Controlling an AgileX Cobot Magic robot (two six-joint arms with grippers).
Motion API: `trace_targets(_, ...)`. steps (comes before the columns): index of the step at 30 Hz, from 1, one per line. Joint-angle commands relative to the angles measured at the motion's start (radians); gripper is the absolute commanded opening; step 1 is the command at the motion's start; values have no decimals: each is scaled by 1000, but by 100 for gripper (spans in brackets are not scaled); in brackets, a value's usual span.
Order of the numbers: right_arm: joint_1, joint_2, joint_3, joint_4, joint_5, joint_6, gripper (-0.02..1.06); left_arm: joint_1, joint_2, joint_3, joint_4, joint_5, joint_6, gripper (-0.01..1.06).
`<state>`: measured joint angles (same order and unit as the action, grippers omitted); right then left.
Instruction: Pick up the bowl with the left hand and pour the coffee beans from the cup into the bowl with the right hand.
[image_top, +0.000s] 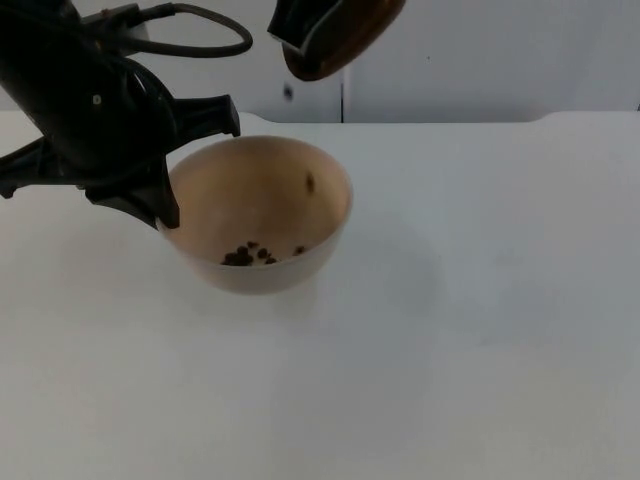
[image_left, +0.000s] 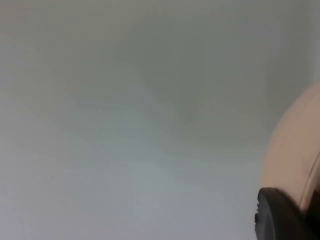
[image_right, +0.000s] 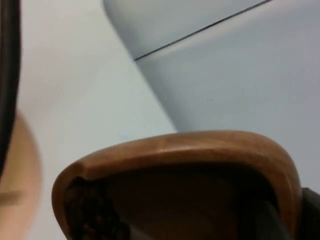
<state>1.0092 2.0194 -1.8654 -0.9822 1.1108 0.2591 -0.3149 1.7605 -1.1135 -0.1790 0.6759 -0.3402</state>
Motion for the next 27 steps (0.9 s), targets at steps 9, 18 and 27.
trace_targets(9, -72, -1, -4, 171, -55, 14, 0, 2, -16, 2, -4, -7, -9, 0)
trace_targets(18, -153, -9, -4, 389, -102, -25, 0, 2, -16, 2, -4, -7, -9, 0)
trace_targets(27, -267, -13, -4, 689, -118, -136, 0, 2, -16, 2, -1, -5, -9, 0)
